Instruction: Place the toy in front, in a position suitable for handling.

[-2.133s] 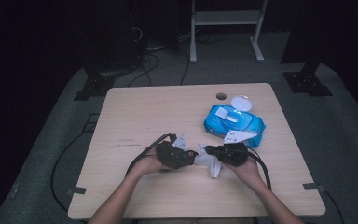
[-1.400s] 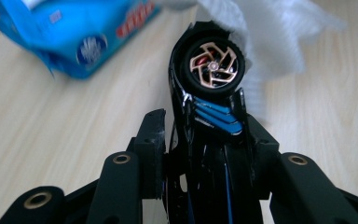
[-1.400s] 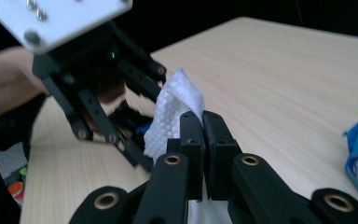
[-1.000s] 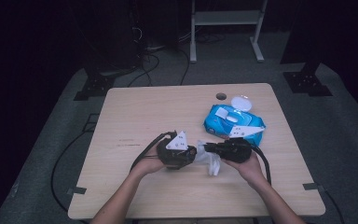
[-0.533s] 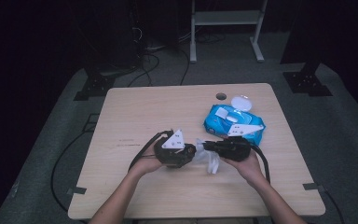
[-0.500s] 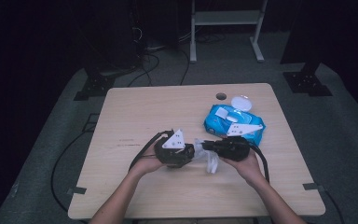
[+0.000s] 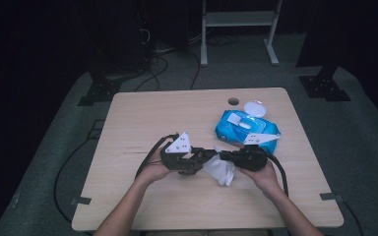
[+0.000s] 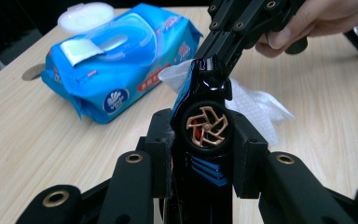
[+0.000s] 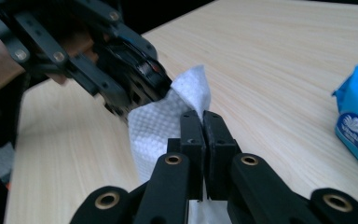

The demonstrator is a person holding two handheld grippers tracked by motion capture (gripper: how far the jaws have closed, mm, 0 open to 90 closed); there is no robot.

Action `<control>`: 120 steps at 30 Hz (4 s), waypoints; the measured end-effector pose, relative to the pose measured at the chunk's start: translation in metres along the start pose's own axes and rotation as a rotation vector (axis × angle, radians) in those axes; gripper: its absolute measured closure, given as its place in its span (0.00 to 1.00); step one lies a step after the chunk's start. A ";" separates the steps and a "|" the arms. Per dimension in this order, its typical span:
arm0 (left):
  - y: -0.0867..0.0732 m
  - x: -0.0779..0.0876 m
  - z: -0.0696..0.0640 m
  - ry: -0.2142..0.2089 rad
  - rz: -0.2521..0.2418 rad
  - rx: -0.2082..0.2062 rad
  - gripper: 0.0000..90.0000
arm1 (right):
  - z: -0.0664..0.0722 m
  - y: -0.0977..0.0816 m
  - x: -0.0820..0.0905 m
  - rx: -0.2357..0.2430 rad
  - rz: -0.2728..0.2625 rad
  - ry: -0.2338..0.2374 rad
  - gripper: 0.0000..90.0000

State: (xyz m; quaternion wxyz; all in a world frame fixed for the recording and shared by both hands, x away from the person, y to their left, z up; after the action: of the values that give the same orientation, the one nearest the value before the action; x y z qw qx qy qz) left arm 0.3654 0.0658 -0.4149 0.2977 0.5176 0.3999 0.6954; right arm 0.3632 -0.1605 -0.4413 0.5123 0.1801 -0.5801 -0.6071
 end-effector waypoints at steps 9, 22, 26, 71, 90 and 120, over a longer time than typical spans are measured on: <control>0.002 -0.013 -0.003 -0.017 -0.036 0.006 0.72 | 0.005 0.021 0.014 0.007 -0.087 0.027 0.97; 0.003 -0.008 0.000 -0.008 -0.114 0.049 0.72 | -0.009 -0.004 0.010 -0.064 -0.019 0.016 0.97; 0.000 -0.007 0.001 -0.008 -0.143 0.076 0.72 | -0.010 0.001 0.013 -0.081 -0.060 0.041 0.98; -0.079 0.005 0.010 0.035 0.116 0.150 0.74 | 0.010 0.018 -0.063 0.113 0.102 -0.008 0.98; -0.060 -0.017 0.010 0.045 0.123 0.093 0.60 | 0.008 0.018 -0.055 0.193 0.125 -0.068 0.77; -0.073 0.013 0.008 0.013 0.151 0.075 0.65 | 0.000 0.015 -0.039 0.176 0.132 -0.105 0.97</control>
State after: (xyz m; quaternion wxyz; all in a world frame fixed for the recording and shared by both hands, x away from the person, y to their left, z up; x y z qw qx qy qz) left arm 0.3694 0.1150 -0.4706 0.2220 0.5524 0.3875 0.7039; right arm 0.3859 -0.1253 -0.4426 0.5024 0.1536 -0.6678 -0.5272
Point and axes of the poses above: each handheld gripper's, and its own axes: x roughly backward along the jaws, y roughly out of its top, z roughly to its left, the point moved 3 cm from there along -x, roughly forward along the jaws, and after that the axes turned 2 degrees about -z, right-handed, at the moved point
